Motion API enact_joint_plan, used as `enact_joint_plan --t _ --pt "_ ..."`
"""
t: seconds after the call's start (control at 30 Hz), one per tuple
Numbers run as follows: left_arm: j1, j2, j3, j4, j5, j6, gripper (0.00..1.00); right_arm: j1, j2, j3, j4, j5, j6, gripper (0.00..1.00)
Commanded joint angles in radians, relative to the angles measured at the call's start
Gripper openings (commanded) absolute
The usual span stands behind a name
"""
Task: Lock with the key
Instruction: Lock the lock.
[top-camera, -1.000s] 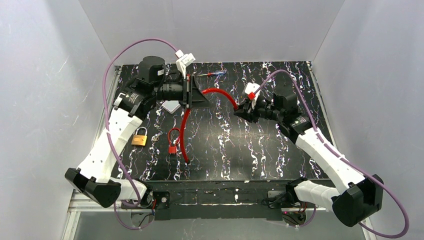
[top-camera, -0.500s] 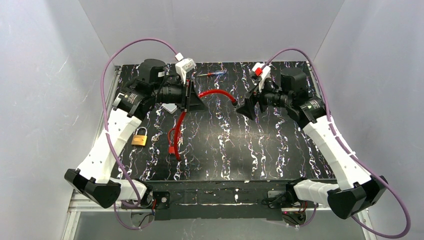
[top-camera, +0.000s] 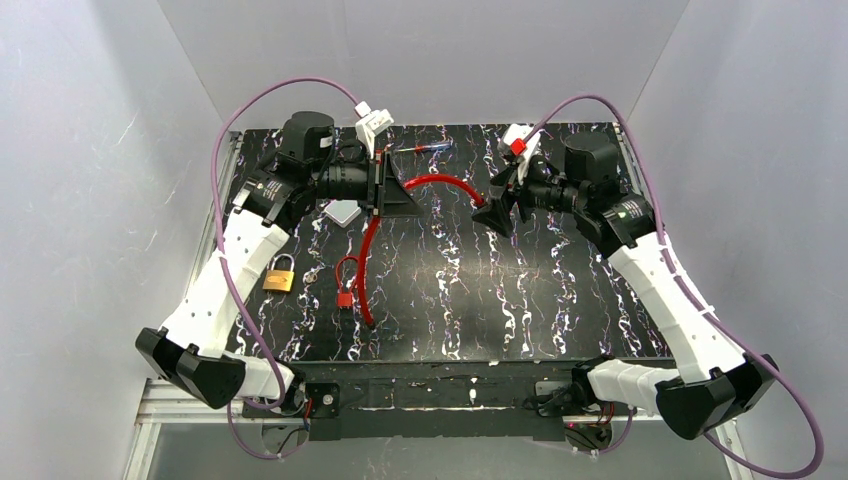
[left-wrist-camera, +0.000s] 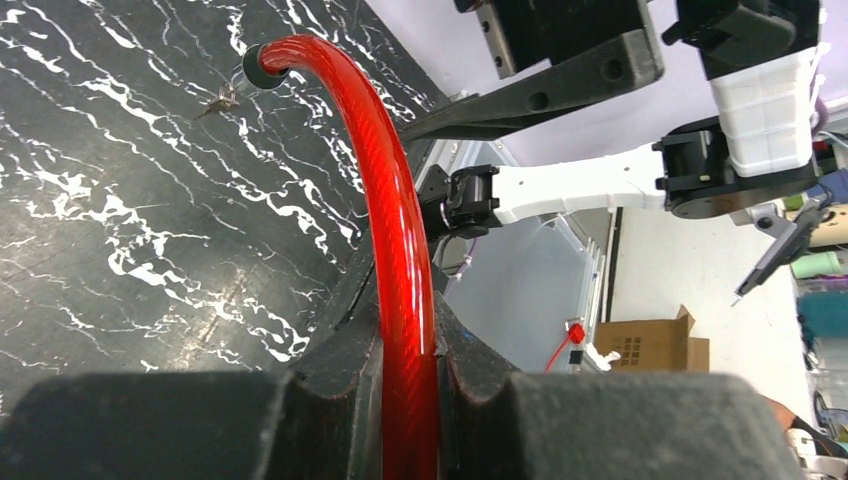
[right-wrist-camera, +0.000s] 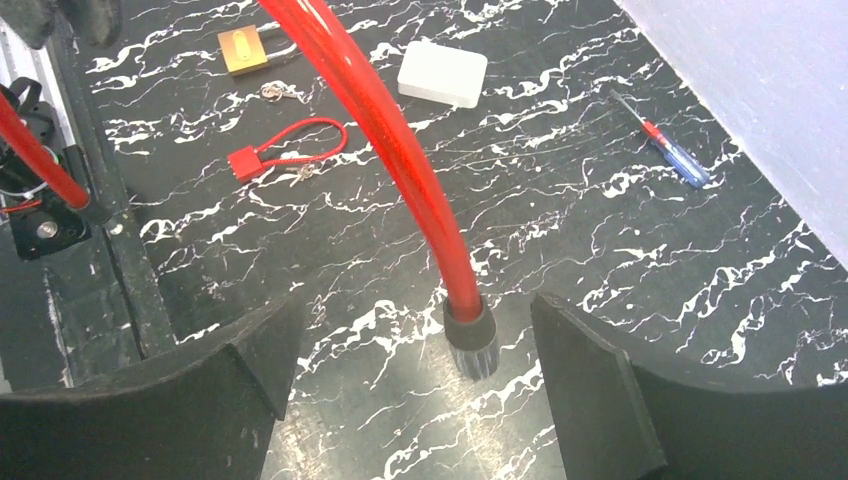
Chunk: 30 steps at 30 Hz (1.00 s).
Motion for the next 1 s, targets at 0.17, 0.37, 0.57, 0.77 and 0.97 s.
enact_joint_plan --t 0.17,0.37,0.57,0.77,0.97 --pt "0.006 -0.019 0.008 0.124 0.139 -0.086 0.00 0.018 0.022 -0.017 0.136 0.051 -0.048 0.80" --pt "0.006 -0.020 -0.008 0.157 0.168 -0.119 0.00 0.025 0.041 -0.016 0.183 0.075 -0.036 0.64" --pt "0.006 -0.021 -0.017 0.170 0.170 -0.136 0.00 0.035 0.054 -0.019 0.209 0.105 -0.027 0.41" --pt "0.006 -0.026 -0.030 0.159 0.153 -0.117 0.00 0.035 0.062 -0.016 0.248 0.159 0.023 0.01" --pt "0.006 -0.042 -0.034 0.120 0.094 -0.030 0.16 0.033 0.073 -0.022 0.327 0.154 0.142 0.01"
